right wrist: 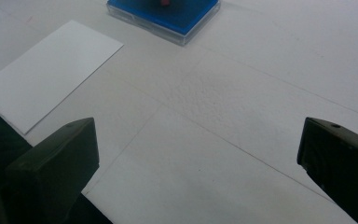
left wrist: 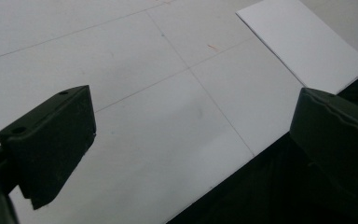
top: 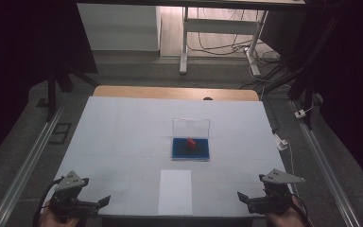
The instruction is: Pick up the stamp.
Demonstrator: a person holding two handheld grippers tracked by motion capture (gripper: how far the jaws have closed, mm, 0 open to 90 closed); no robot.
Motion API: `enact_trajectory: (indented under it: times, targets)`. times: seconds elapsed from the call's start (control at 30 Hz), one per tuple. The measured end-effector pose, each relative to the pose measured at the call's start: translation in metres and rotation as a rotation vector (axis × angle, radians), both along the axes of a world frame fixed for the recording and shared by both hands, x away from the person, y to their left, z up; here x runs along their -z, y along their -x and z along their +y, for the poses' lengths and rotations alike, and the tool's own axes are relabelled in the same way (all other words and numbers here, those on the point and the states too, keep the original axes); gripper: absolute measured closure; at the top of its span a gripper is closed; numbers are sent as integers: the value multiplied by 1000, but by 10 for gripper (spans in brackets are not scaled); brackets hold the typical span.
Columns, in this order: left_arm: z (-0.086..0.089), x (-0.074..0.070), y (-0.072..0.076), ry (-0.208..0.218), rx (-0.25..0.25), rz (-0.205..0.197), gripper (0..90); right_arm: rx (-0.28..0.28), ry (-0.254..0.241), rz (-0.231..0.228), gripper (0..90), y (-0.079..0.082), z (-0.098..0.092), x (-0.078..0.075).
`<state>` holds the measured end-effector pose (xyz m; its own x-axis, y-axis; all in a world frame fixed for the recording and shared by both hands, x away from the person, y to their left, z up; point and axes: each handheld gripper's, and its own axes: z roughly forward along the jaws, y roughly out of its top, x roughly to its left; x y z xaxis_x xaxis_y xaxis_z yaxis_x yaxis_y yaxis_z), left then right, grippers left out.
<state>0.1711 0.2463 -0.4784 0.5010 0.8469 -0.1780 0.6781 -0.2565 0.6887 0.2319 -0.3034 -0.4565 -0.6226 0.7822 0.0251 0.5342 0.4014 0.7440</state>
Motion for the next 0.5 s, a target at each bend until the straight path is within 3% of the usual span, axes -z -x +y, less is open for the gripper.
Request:
enact_trajectory:
  times: [0.13, 0.27, 0.4, 0.5]
  targets:
    - [1, -1, 0, 0, -22, -2, 0, -9, 15, 6, 0, 0, 2, 0]
    - [0, -1, 0, -28, -36, -15, 0, -7, 15, 8, 0, 0, 2, 1]
    - [-1, 0, -2, -39, -28, -5, 1, -5, 23, 10, 0, -1, 2, 1]
    - [-5, 1, -4, -70, -1, 16, 5, -4, 25, 8, 0, -1, 3, 1]
